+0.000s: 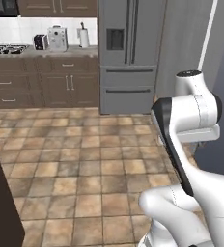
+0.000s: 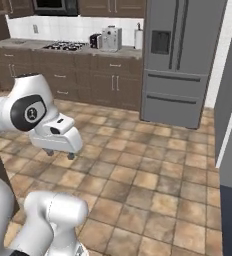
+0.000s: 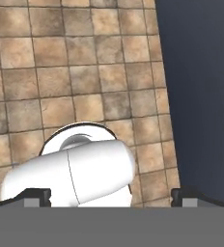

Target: Move the hot dog bun to the plate on the dining table and place the condiment next to that plate. Then navigate to the fridge and take the sausage and place it on the plate as well.

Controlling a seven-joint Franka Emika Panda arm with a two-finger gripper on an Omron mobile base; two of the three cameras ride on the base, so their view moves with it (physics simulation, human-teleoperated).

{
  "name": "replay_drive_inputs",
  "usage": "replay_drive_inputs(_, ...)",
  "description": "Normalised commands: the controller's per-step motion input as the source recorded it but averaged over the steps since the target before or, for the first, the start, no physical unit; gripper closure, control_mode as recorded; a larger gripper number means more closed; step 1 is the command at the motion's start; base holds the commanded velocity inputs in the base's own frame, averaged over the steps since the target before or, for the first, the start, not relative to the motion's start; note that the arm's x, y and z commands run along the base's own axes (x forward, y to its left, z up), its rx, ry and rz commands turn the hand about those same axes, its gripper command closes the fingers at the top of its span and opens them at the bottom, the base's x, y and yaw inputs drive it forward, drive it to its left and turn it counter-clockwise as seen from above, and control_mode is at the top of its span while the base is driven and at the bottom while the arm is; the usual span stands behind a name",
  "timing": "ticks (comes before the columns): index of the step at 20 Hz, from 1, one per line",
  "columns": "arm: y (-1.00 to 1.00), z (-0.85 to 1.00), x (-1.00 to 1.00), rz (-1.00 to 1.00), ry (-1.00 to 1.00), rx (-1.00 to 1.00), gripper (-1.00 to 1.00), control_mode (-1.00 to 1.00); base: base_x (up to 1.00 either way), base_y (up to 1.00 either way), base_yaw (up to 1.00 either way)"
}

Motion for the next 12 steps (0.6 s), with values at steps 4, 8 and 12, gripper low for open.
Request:
replay_drive_inputs(4,0.00,0.00,0.00,0.00,0.00,0.00,-1.00,1.00,1.00,-0.56,-0.10)
replay_drive_inputs(8,0.00,0.00,0.00,0.00,0.00,0.00,-1.00,1.00,1.00,-0.13,-0.19)
replay_drive_inputs(12,0.00,0.00,0.00,0.00,0.00,0.00,-1.00,1.00,1.00,0.00,-0.21)
